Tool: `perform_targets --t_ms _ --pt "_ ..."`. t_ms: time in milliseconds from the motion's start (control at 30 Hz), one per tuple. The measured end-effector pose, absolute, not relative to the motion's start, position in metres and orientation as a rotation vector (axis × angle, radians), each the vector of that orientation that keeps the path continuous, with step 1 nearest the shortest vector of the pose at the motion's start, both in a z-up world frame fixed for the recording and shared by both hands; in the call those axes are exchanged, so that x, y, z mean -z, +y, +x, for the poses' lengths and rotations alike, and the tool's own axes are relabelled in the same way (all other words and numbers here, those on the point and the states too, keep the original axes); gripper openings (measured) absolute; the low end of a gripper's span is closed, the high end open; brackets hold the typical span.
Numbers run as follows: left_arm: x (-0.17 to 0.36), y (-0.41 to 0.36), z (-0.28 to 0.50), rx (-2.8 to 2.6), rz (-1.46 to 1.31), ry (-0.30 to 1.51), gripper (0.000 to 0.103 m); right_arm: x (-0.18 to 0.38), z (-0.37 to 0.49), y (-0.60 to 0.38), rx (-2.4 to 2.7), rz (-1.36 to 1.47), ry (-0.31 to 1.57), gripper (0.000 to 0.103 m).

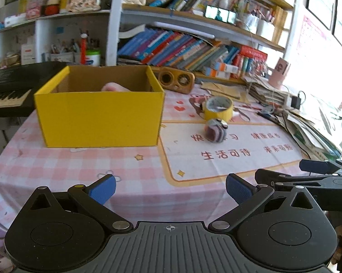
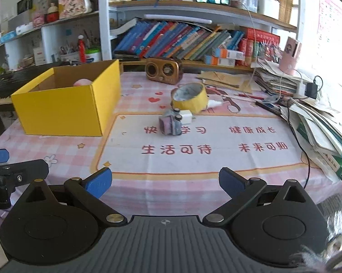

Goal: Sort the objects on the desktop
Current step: 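Withdraw both tools from the box toward the toy car and white plug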

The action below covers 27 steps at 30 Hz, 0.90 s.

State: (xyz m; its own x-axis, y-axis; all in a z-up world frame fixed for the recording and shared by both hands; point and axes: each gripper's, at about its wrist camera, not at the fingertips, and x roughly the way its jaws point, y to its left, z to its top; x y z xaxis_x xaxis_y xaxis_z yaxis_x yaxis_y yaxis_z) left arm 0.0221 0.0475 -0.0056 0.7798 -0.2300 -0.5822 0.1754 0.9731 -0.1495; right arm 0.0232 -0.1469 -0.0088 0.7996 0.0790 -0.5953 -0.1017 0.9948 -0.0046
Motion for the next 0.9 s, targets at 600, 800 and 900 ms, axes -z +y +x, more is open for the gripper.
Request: perform_targets --t_ms 600,800,900 --pt "0.016 0.004 0.066 0.313 -0.106 0.693 0.103 0.018 0.063 -0.194 -0.043 0.004 0.697 0.101" --pt "0.02 -0.01 0.084 0.331 -0.104 0.725 0.103 0.02 0.084 -0.206 -0.057 0.002 0.713 0.101" --pt "0.022 -0.017 0.093 0.33 -0.102 0.737 0.103 0.022 0.095 -0.212 -0.065 0.003 0.721 0.101"
